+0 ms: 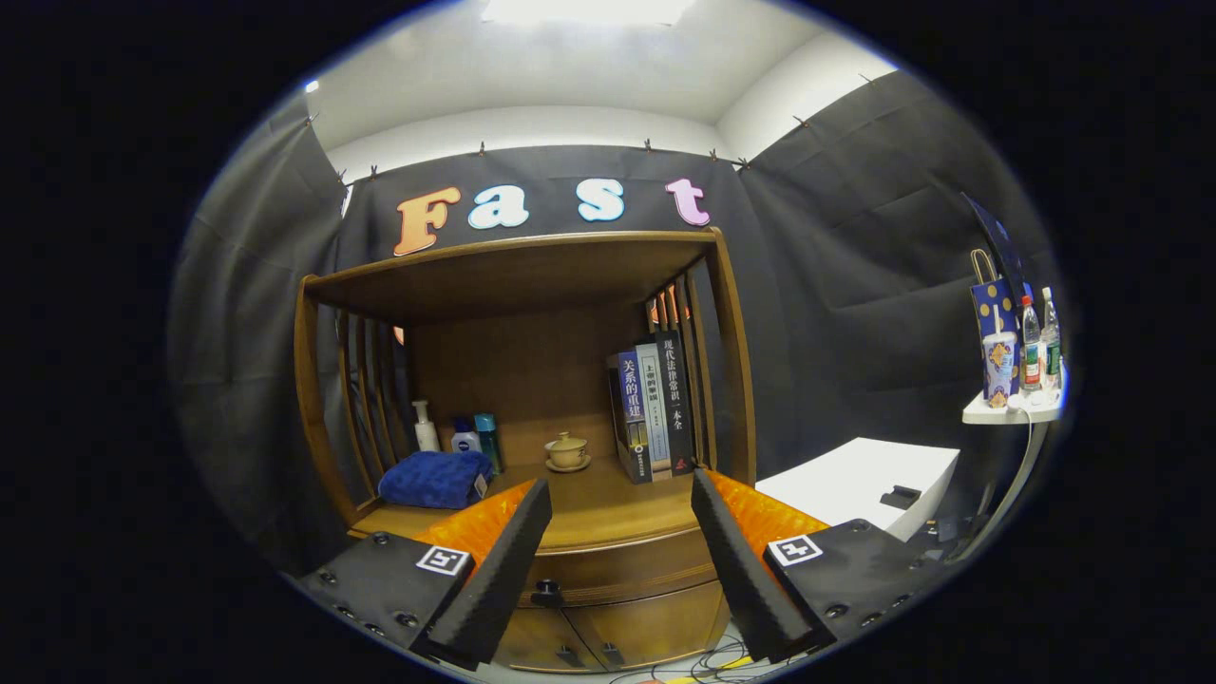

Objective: Pull open the drawer, take out the items inside it, and place them on the countertop above the cabinet.

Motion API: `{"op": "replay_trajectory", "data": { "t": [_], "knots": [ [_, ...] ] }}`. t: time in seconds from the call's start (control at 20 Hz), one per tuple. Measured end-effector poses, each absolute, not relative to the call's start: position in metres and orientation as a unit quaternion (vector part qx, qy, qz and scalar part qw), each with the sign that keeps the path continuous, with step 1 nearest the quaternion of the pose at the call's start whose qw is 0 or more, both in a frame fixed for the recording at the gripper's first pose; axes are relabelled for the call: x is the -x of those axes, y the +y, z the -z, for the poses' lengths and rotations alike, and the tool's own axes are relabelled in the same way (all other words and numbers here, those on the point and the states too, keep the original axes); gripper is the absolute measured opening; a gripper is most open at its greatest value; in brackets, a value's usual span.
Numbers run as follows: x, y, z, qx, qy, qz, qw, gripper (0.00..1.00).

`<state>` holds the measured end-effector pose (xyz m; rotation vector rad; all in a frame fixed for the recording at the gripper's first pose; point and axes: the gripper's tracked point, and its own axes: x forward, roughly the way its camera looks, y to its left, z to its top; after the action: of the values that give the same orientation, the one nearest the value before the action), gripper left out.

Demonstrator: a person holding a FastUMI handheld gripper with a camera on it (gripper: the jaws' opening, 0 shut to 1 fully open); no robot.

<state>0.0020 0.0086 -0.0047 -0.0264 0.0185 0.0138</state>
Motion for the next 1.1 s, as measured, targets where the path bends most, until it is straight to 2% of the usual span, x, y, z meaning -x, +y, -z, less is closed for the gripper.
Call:
{"op": "replay_trajectory", "data": {
  "t": [0.5,0.75,1.1],
  "knots": [
    [-0.008,0.018,0.024,0.012,0.013,-0.016,1.000,0.98],
    [-0.027,0.034,0.072,0.025,0.012,-0.028,0.999,0.98],
    [-0.046,0.069,0.166,0.036,0.085,-0.065,0.994,0.98]
  ]
}}
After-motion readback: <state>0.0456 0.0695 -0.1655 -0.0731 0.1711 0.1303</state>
